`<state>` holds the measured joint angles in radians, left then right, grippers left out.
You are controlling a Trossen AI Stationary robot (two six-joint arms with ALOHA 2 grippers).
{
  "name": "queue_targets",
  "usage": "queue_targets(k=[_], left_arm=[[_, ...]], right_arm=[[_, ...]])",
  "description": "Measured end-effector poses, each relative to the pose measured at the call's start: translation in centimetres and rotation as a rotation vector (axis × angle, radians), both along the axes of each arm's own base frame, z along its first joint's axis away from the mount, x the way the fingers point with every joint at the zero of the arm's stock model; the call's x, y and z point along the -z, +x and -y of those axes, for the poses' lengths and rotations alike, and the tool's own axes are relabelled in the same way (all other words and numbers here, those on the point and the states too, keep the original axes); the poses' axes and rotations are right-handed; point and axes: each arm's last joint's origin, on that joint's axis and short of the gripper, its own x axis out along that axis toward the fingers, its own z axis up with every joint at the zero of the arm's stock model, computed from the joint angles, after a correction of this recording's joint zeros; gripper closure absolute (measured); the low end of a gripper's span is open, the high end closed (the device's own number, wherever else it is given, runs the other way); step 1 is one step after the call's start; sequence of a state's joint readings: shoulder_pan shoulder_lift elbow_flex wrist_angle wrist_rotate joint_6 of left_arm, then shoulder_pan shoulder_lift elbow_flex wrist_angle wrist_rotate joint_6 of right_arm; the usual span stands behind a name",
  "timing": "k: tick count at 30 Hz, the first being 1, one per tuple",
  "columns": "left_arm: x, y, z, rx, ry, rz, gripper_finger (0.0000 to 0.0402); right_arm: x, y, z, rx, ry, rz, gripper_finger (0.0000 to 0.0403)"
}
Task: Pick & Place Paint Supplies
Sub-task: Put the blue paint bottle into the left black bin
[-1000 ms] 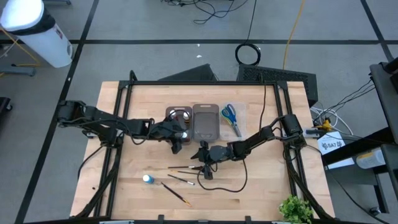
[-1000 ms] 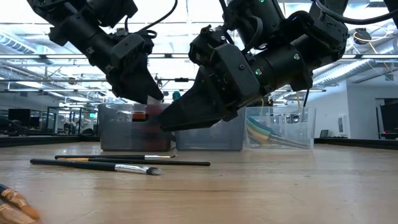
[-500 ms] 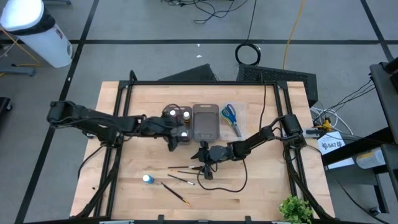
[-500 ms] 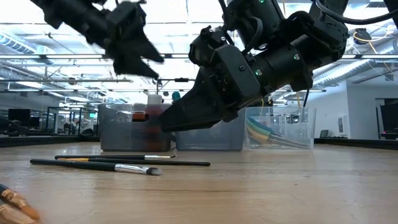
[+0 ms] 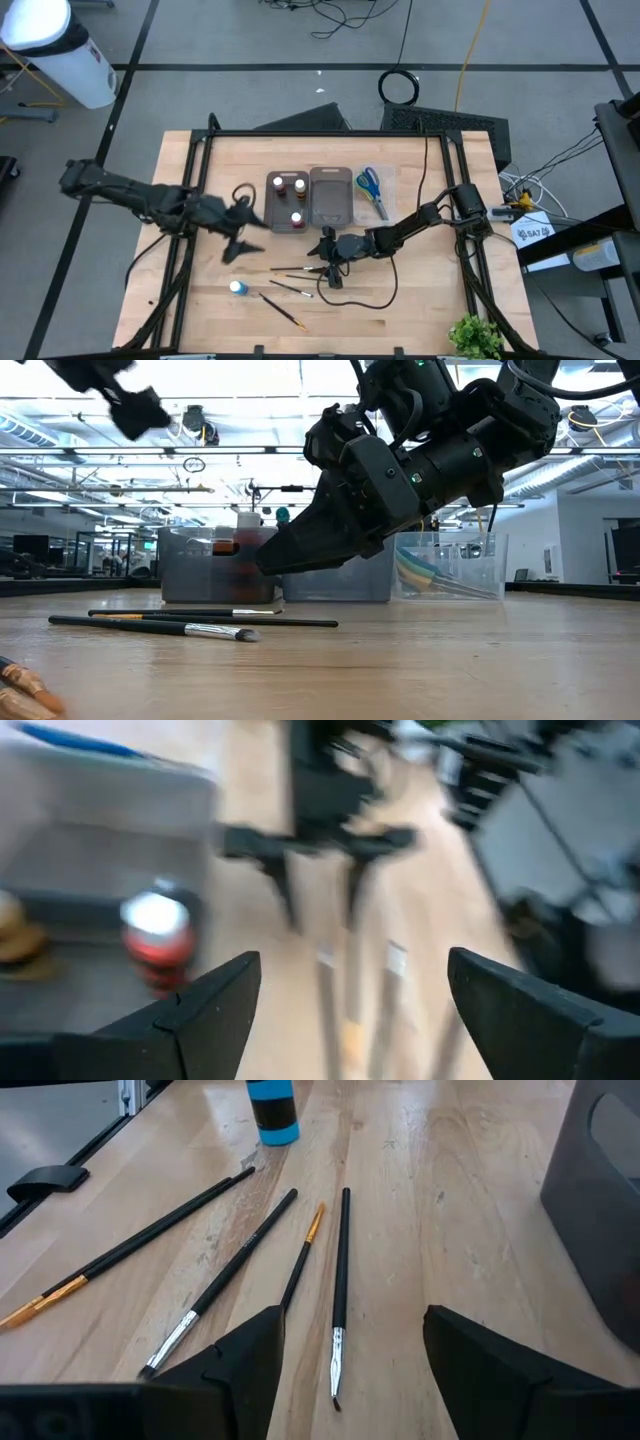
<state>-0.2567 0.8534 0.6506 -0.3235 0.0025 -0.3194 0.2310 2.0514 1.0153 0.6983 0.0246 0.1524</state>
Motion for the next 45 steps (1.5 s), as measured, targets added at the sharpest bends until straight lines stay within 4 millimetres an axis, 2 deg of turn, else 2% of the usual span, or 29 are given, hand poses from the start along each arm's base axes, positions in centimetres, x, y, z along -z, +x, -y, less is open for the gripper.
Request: queue_targets(k=[4,10,13,16,22,34,45], left_arm=[[0.4,-1.2,2.6,0.101,-0.065,-0.076,0.0079],[1.1,-2.0,6.3,0.163,-0.140,-0.181,0.0098],[1.4,-2.3,7.8,0.206,-0.120,-0.257,0.0105],[2.5,-2.6,8.7,0.204,-0.081,-0.368,0.0111],[4.7,-2.8,9.5,0.184,-0.065,-0.573,0.0124],[6.0,-2.2,10.0,0.177,0.008,-0.603,0.0128],[6.0,-1.9,10.2,0.200,0.012,-0.578,0.0208]], right_arm=[[0.0,0.0,0.0,0.000,0.000,0.000,0.0179],[0.0,0.0,0.0,0.000,0.000,0.000,0.0179],[0.0,0.0,0.0,0.001,0.000,0.000,0.0179],[0.0,0.0,0.0,0.000,0.000,0.000,0.0179],[0.0,0.0,0.0,0.001,0.000,0.000,0.0179],[0.0,0.0,0.0,0.001,0.000,0.000,0.0179],[0.0,0.0,0.0,0.001,0.000,0.000,0.0179]])
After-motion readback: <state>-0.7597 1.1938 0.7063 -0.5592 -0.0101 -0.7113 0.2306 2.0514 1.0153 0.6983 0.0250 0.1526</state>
